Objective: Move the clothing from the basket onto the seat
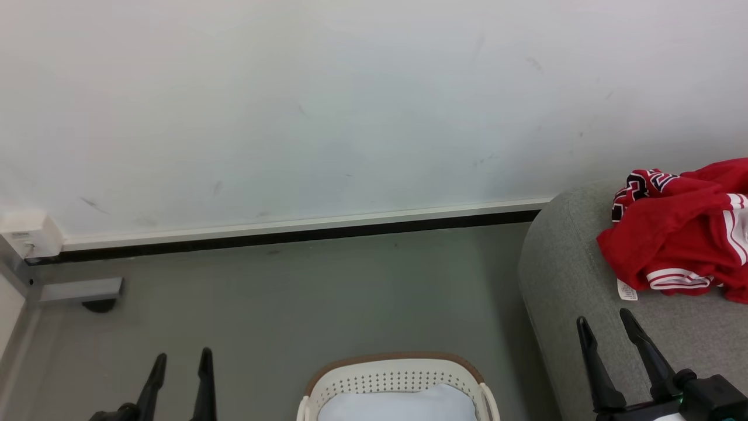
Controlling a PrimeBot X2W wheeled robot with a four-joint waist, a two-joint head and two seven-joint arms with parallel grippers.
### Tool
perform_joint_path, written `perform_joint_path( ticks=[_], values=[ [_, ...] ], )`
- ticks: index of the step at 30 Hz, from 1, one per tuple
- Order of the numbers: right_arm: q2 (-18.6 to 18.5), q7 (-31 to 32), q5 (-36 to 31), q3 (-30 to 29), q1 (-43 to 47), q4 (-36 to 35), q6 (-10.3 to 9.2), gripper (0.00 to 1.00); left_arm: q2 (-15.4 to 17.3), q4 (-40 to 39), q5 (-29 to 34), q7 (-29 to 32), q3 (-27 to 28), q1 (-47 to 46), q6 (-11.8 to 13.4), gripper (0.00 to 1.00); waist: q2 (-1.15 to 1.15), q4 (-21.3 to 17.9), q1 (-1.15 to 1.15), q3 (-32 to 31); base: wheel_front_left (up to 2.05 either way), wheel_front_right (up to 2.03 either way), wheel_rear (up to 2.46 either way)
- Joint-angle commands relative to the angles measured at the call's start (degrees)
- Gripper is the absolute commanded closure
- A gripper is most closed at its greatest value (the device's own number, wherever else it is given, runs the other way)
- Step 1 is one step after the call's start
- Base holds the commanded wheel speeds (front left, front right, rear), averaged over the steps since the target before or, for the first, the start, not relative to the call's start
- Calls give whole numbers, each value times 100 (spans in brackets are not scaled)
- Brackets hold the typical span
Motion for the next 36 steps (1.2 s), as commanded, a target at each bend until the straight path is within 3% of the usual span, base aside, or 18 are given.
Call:
perform_joint_path(
  ticks=[1, 12, 13, 16, 36],
  values=[
    [-13, 1, 29, 0, -40, 21, -13, 0, -14, 14, 66, -3, 43, -41, -26, 0, 0, -6, 0, 0, 0, 0, 0],
    [-38, 1, 59, -7, -93, 37, -13, 0, -50, 85, 36, -3, 105, -56, -110, 0, 0, -40, 0, -1, 0, 0, 0],
    [-9, -1, 44, 1, -17, 19, 0, 100, -63, 77, 36, 0, 90, -23, -115, 100, 0, -41, 0, -2, 0, 0, 0],
    [21, 7, 86, 23, 66, 131, 1, 100, -102, 231, -3, 24, 90, 16, -117, 100, 0, -41, 0, -1, 0, 0, 0],
    [99, 477, 1940, -307, -77, 214, -1, 100, -89, 273, -2001, 560, 152, -239, -143, 100, 0, 45, 0, 26, 0, 0, 0]
  ],
)
